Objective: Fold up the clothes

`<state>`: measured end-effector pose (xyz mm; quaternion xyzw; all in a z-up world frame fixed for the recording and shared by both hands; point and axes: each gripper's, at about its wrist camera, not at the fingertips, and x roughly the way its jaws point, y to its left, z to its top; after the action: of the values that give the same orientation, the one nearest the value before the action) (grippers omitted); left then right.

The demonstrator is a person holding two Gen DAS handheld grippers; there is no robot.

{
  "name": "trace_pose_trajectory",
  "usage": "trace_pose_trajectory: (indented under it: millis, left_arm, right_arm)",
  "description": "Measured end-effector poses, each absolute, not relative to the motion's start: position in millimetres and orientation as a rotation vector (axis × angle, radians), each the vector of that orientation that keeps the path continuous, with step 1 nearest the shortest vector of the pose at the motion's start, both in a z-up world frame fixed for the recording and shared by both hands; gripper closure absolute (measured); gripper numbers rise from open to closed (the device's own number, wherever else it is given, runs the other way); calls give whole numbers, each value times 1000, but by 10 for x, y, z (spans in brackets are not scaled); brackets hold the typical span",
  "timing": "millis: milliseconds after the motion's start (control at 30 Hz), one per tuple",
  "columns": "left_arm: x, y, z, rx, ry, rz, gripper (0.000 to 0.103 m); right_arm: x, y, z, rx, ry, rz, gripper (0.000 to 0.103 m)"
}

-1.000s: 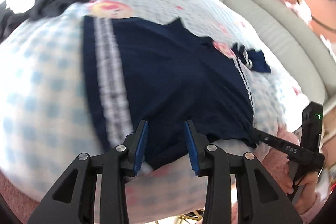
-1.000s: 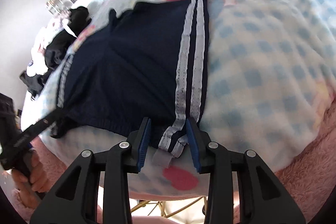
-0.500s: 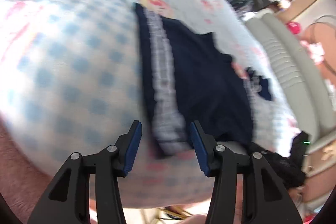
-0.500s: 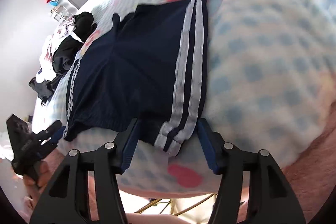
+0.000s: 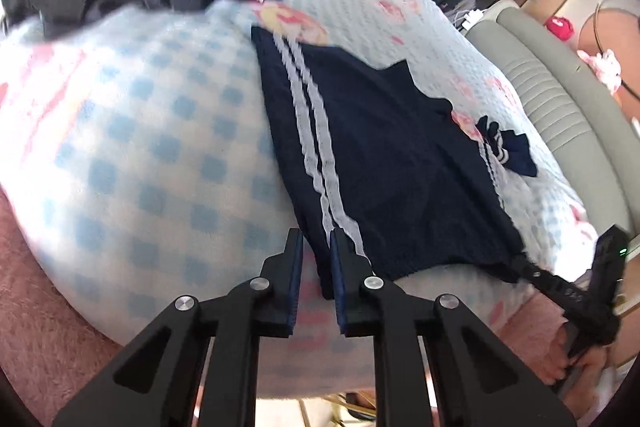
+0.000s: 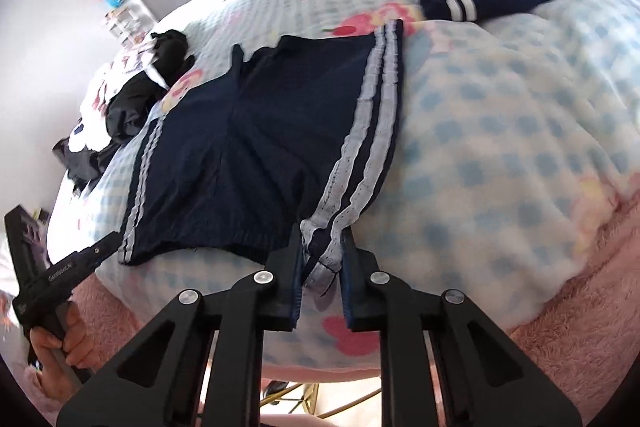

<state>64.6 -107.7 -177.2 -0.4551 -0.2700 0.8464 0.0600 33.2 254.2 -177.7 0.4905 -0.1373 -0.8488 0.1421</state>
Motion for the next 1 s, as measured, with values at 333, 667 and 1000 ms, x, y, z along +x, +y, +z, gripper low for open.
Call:
trace_pose_trajectory:
  millis: [333, 667, 1000]
  left_arm:
    - [523, -972, -1957, -1434, -839, 2431, 87]
    - [545, -1005, -1934, -1440, -835, 2438, 87]
    - [573, -970, -1790, -1441, -786, 2420, 77]
  right_arm:
    - [227, 2897, -1880, 1420, -674, -2427, 69]
    - [164, 2774, -2119, 1530, -635, -2296, 65]
    - [242, 2670, -1856, 1472, -454, -2359, 87]
